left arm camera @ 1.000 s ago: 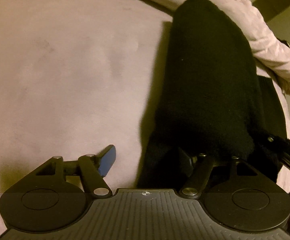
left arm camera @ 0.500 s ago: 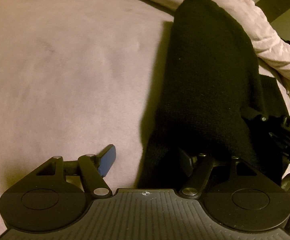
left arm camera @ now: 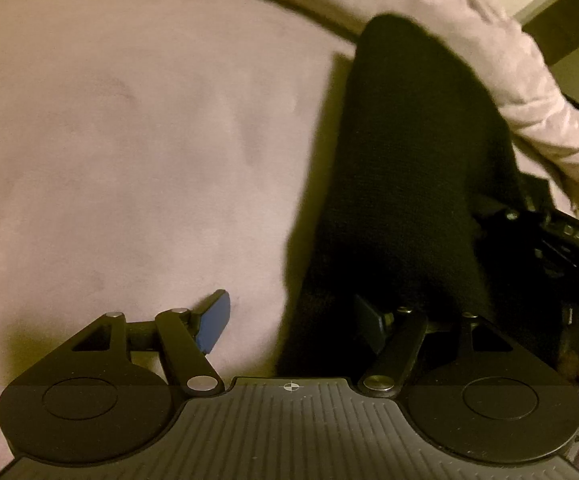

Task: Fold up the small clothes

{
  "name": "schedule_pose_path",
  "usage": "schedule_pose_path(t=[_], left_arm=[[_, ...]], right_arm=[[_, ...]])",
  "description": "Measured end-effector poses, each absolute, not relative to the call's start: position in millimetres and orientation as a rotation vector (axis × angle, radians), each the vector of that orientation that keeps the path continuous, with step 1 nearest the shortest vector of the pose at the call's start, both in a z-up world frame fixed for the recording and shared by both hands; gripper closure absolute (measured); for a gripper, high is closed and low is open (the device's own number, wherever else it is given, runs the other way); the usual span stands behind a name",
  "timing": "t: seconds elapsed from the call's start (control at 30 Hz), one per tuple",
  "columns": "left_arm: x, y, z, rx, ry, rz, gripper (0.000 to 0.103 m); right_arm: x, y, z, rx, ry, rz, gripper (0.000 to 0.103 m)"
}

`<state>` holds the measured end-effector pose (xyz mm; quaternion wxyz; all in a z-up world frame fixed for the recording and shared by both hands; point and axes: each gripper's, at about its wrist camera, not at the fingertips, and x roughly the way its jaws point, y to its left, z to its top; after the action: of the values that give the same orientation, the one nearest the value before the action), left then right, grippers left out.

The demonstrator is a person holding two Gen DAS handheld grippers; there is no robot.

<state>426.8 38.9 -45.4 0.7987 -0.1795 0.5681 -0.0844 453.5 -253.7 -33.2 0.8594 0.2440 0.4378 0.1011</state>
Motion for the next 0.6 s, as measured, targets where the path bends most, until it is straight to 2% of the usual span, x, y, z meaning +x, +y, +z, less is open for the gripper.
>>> schedule_pose_path(t=[0.17,0.27,0.6], left_arm=[[421,26,-20,-0.388,1.156,-0.212,0.022],[422,9,-11,-0.387,1.142,-0.261,0.021],[423,-43,-20,-0.333,1.162,-0.336,0.02]], right_arm=[[438,-243,31,0.195,0.748,0.217,0.082],[435,-250,48,0.038,0.707,0.182,0.082],[415,-309,34,-0.148,0.71,-0.02,0.082]])
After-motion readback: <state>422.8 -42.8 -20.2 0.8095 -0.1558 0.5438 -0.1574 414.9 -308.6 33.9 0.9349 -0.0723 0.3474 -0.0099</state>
